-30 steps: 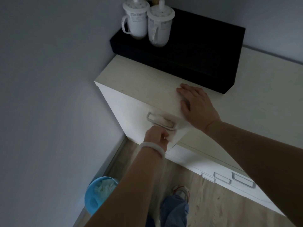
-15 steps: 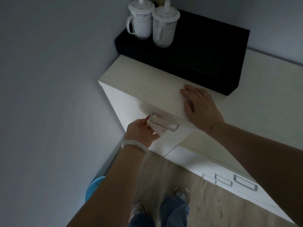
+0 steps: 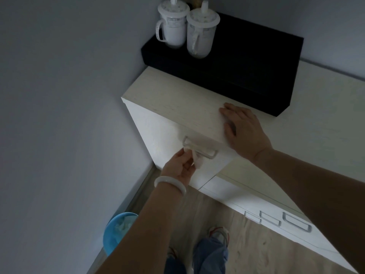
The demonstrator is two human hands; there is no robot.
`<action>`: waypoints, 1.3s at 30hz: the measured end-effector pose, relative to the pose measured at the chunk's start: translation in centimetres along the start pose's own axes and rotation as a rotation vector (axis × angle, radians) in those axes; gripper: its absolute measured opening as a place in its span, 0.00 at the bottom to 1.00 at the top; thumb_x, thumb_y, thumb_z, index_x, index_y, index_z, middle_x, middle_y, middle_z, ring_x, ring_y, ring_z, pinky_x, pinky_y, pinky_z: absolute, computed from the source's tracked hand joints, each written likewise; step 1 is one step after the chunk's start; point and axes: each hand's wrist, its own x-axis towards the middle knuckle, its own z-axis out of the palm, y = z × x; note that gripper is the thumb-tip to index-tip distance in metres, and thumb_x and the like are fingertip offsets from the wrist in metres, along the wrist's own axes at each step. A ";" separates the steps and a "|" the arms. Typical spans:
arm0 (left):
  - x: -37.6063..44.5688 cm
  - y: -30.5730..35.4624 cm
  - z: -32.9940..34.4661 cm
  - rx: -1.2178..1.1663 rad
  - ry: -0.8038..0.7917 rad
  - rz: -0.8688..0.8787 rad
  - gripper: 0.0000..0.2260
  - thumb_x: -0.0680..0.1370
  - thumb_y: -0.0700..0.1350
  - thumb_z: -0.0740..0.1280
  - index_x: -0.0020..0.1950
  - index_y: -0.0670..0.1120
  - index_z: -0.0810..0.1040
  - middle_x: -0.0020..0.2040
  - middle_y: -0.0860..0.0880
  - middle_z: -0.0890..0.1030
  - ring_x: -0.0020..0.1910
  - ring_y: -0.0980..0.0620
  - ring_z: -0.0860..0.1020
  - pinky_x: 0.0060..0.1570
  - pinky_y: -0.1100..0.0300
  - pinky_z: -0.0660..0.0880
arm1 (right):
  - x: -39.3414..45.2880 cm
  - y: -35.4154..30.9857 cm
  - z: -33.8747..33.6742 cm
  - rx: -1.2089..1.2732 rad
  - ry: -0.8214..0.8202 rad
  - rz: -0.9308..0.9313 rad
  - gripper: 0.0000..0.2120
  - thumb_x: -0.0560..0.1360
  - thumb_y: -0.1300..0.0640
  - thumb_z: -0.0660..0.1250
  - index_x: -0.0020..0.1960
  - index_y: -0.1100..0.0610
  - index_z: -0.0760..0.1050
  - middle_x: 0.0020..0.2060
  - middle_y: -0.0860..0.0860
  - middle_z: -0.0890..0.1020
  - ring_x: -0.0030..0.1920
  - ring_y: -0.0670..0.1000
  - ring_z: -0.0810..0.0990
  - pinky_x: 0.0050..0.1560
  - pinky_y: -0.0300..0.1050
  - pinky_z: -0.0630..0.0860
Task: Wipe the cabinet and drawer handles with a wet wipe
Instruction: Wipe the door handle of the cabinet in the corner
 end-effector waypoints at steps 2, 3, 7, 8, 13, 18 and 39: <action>-0.1 -1.3 0.6 -0.037 0.008 -0.028 0.14 0.79 0.33 0.62 0.65 0.35 0.74 0.52 0.40 0.82 0.45 0.47 0.84 0.38 0.58 0.81 | 0.0 0.0 0.0 0.004 -0.001 0.005 0.22 0.80 0.54 0.57 0.73 0.51 0.65 0.73 0.48 0.67 0.70 0.51 0.63 0.72 0.49 0.59; -0.2 -1.9 0.8 -0.052 0.010 -0.046 0.14 0.79 0.33 0.62 0.65 0.34 0.73 0.54 0.38 0.82 0.47 0.46 0.84 0.39 0.57 0.81 | 0.0 0.0 0.1 0.006 0.002 0.003 0.22 0.80 0.53 0.57 0.73 0.52 0.65 0.73 0.48 0.67 0.70 0.51 0.63 0.72 0.49 0.59; -0.4 -1.8 1.2 -0.042 0.042 -0.061 0.15 0.77 0.31 0.64 0.64 0.34 0.74 0.56 0.35 0.81 0.51 0.42 0.82 0.39 0.55 0.82 | 0.0 0.0 0.1 0.010 0.016 -0.011 0.23 0.78 0.52 0.55 0.72 0.53 0.67 0.72 0.49 0.68 0.69 0.52 0.65 0.71 0.51 0.61; -0.3 -1.1 0.9 -0.038 0.063 -0.045 0.15 0.77 0.30 0.64 0.63 0.34 0.74 0.53 0.36 0.82 0.47 0.44 0.84 0.38 0.56 0.82 | 0.0 -0.1 0.0 0.011 0.017 -0.010 0.23 0.78 0.52 0.55 0.72 0.53 0.67 0.72 0.50 0.68 0.69 0.53 0.65 0.71 0.50 0.61; 0.5 1.8 -0.9 -0.086 0.041 0.061 0.14 0.77 0.32 0.64 0.63 0.35 0.75 0.57 0.39 0.81 0.49 0.48 0.83 0.43 0.60 0.81 | -0.1 0.0 0.0 0.006 0.022 -0.019 0.22 0.79 0.53 0.56 0.72 0.54 0.67 0.72 0.50 0.69 0.69 0.53 0.65 0.71 0.50 0.62; -0.6 -2.9 2.0 0.016 0.019 -0.100 0.09 0.78 0.30 0.63 0.57 0.34 0.76 0.55 0.38 0.81 0.48 0.45 0.82 0.43 0.57 0.82 | -0.1 -0.2 -0.2 0.005 0.009 -0.010 0.23 0.78 0.51 0.54 0.73 0.53 0.66 0.72 0.50 0.68 0.70 0.53 0.65 0.72 0.51 0.61; 0.1 2.3 0.6 -0.005 0.272 0.147 0.11 0.75 0.32 0.67 0.58 0.36 0.78 0.45 0.42 0.82 0.44 0.47 0.81 0.43 0.54 0.82 | -0.1 0.2 0.1 0.017 0.025 -0.017 0.22 0.79 0.54 0.57 0.72 0.53 0.67 0.72 0.50 0.68 0.69 0.54 0.65 0.71 0.50 0.60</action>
